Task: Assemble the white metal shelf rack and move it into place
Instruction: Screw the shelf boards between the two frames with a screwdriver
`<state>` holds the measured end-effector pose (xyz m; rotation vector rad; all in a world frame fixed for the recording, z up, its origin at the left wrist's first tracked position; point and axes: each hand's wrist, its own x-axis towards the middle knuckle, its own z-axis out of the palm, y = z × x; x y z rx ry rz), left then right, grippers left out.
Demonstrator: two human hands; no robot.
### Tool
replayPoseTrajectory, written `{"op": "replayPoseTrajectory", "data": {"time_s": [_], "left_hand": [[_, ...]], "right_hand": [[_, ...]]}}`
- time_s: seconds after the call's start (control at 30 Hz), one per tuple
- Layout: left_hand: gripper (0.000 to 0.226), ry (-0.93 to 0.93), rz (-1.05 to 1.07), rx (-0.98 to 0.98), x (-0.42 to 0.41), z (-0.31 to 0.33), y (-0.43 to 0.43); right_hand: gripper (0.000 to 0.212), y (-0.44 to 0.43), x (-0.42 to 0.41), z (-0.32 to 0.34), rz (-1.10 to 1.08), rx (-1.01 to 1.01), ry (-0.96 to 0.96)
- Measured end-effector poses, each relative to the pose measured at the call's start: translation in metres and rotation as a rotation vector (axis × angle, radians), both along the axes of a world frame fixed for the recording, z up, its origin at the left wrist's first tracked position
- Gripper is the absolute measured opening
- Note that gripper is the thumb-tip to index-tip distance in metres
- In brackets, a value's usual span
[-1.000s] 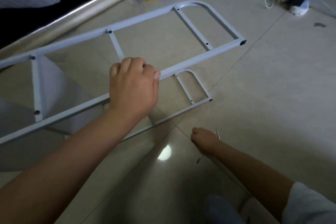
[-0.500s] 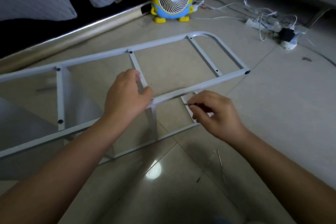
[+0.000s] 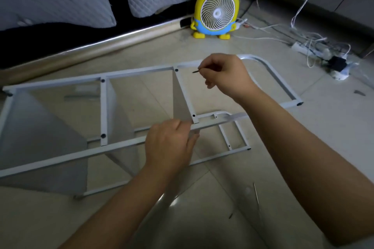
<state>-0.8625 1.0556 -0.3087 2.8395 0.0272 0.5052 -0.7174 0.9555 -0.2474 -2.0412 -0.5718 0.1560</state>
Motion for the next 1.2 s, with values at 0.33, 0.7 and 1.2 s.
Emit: {"op": "replayPoseTrajectory", "data": {"time_s": [0.33, 0.7, 1.2], "left_hand": [[0.022, -0.072, -0.058, 0.118, 0.032, -0.003, 0.012], [0.039, -0.094, -0.122, 0.131, 0.067, -0.01, 0.074], [0.035, -0.293, -0.186, 0.123, 0.072, -0.017, 0.072]], "right_hand": [[0.012, -0.012, 0.001, -0.027, 0.007, -0.021, 0.071], [0.014, 0.017, -0.001, -0.032, 0.076, -0.1, -0.091], [0.027, 0.028, 0.003, -0.031, 0.272, -0.27, -0.48]]}}
